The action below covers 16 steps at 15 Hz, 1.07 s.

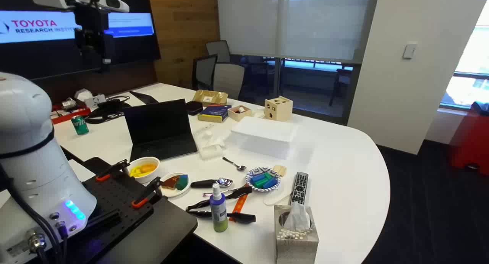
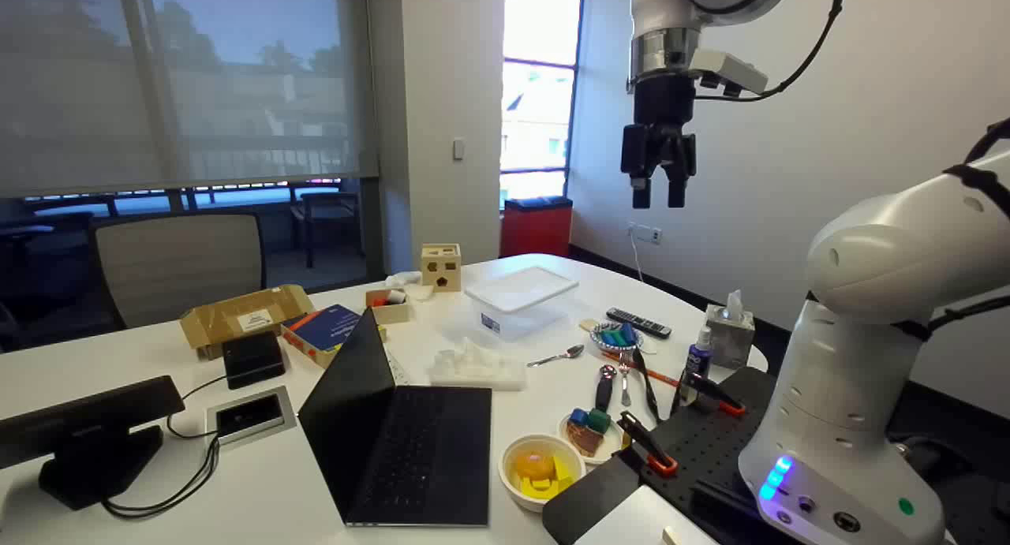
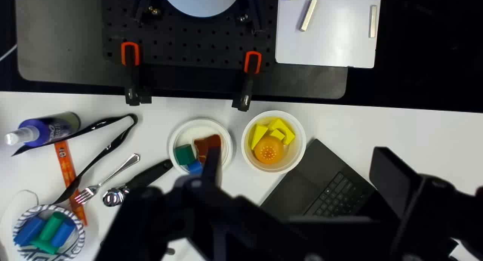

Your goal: Move the green block from the white plate to the bowl next to the remote

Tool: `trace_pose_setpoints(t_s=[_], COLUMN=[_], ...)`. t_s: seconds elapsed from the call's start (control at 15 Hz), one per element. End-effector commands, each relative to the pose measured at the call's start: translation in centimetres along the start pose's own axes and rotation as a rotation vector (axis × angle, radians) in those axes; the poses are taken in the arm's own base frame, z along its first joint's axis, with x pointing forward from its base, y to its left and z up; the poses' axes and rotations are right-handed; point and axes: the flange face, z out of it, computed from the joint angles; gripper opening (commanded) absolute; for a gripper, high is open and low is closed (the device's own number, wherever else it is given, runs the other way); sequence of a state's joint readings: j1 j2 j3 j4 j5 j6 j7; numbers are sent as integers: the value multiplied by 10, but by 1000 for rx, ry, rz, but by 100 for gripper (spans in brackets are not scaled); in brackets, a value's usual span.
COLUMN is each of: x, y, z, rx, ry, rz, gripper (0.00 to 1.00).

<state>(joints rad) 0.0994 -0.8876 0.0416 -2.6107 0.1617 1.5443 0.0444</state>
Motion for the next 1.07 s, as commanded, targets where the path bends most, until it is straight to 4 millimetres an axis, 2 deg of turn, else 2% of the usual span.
trace_pose_setpoints(t_s=[0.0, 0.13, 0.33, 0.53, 0.73, 1.0], x=[0, 0, 41, 95, 142, 183], y=[0, 0, 1, 14, 35, 75], z=[0, 0, 13, 43, 95, 177], rx=[0, 0, 21, 48, 84, 130], ry=[-1, -1, 60, 158, 163, 112], rz=[0, 0, 91, 242, 398, 593], gripper=[100, 100, 100, 100, 100, 100])
